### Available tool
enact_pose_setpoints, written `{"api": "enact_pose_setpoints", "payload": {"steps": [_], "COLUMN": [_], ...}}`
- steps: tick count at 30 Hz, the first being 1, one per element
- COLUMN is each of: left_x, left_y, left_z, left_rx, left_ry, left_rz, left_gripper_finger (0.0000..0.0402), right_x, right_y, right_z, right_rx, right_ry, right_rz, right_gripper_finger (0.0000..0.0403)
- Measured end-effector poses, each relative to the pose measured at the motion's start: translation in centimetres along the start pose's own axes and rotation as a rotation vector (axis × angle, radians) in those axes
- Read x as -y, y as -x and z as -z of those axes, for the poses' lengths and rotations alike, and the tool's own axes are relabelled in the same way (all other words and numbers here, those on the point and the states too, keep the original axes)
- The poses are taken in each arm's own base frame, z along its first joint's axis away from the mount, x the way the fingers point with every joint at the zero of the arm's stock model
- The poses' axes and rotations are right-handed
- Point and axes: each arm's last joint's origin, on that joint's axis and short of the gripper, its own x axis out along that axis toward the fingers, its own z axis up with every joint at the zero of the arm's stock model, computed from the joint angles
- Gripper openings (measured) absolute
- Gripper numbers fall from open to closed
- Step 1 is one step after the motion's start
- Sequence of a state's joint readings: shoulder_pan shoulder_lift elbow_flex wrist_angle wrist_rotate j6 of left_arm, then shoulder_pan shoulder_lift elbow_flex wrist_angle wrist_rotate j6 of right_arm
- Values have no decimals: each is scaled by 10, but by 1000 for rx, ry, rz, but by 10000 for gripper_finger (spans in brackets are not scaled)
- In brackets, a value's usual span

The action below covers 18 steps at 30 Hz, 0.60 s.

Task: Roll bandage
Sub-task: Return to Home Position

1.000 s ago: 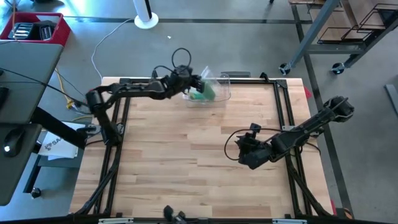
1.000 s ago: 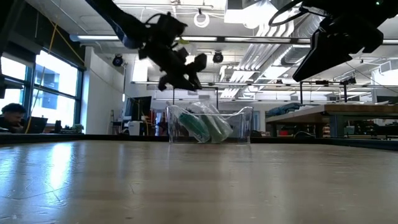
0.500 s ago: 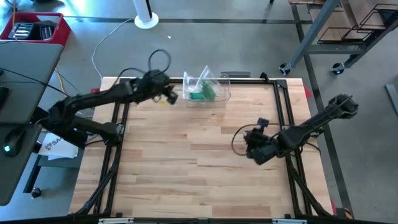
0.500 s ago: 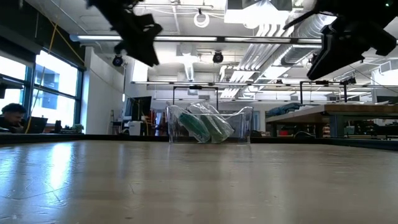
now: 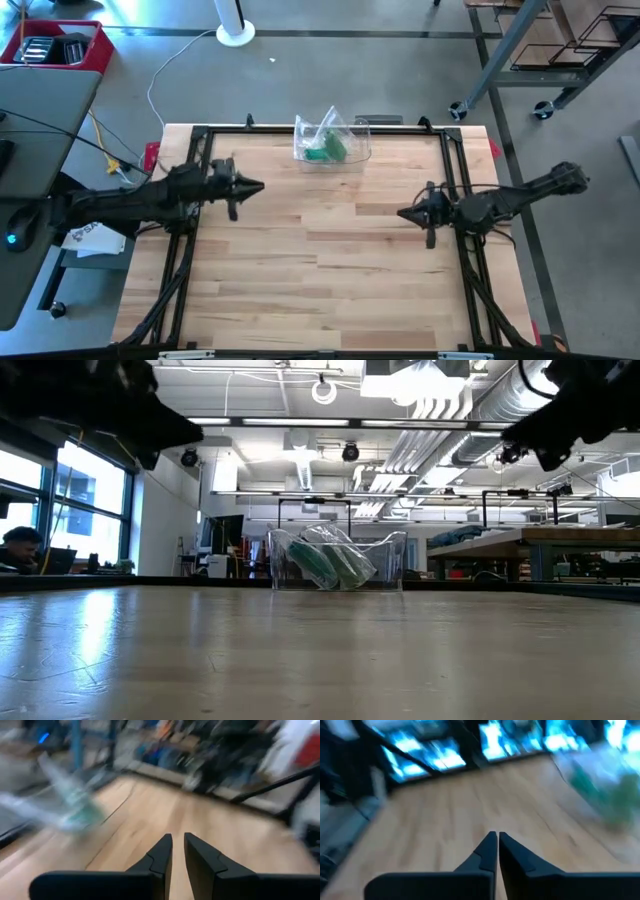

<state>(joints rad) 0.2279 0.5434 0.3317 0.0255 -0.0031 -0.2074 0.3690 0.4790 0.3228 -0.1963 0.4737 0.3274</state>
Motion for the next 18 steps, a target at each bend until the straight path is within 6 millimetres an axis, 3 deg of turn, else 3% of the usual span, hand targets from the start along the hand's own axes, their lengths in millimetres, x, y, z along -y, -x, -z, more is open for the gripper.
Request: {"api": "enact_pose_setpoints", "payload": {"steps": [6,11,18], "left_x": [3,0,-1], "left_y": [9,12,13], "left_z": [26,39,41], "left_rx": [188,188,187], "left_ry": [4,20,5], "left_rz": [121,123,121], "left_gripper_finger": [39,39,39], "right_x": [7,20,36], "right_y": [-2,-1,4], "right_z": [7,6,0], "right_rx": [190,253,293], "right_ry": [36,64,78], "right_rz": [-241,-240,-278], "right_gripper_finger": [1,0,0]}}
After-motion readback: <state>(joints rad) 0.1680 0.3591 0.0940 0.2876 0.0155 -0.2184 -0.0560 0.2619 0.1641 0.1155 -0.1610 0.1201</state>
